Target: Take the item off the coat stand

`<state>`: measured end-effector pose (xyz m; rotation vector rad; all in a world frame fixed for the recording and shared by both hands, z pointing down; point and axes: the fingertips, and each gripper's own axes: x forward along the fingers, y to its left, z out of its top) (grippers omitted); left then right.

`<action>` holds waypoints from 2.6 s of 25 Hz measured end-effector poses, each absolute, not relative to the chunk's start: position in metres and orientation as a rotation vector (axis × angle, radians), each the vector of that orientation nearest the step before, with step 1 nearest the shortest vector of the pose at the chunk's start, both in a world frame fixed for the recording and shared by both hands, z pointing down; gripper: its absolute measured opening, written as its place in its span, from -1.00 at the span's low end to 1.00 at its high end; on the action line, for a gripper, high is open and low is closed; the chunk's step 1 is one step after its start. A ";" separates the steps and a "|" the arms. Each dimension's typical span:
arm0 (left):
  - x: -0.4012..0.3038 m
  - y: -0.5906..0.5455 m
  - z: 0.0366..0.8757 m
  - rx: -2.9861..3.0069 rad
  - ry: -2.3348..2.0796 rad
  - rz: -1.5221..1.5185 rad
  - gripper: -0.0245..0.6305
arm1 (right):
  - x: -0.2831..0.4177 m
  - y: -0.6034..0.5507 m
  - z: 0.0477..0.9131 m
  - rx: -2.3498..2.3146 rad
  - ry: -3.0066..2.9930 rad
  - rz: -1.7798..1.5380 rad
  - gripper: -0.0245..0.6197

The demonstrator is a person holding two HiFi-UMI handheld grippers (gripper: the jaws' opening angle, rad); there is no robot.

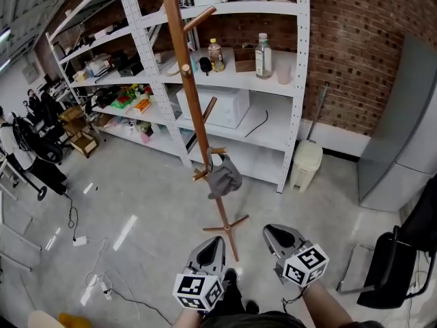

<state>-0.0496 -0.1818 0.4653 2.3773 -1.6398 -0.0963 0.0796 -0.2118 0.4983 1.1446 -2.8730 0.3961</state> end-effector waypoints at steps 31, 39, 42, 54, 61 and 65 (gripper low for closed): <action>-0.114 -0.345 0.447 2.456 -1.557 -0.151 -0.91 | -0.003 -0.369 0.485 1.155 -2.799 0.314 -0.59; -0.120 -0.359 0.449 2.463 -1.539 -0.147 -0.91 | -0.014 -0.394 0.484 1.186 -2.741 0.255 -0.32; -0.122 -0.365 0.449 2.466 -1.532 -0.145 -0.91 | -0.020 -0.402 0.484 1.159 -2.734 0.228 -0.32; -0.127 -0.384 0.455 2.464 -1.513 -0.142 -0.91 | -0.030 -0.429 0.495 1.155 -2.673 0.093 -0.32; -0.127 -0.389 0.458 2.462 -1.502 -0.132 -0.91 | -0.036 -0.429 0.498 1.122 -2.653 0.107 -0.65; -0.128 -0.391 0.457 2.463 -1.506 -0.131 -0.91 | -0.034 -0.429 0.498 1.117 -2.665 0.111 -0.77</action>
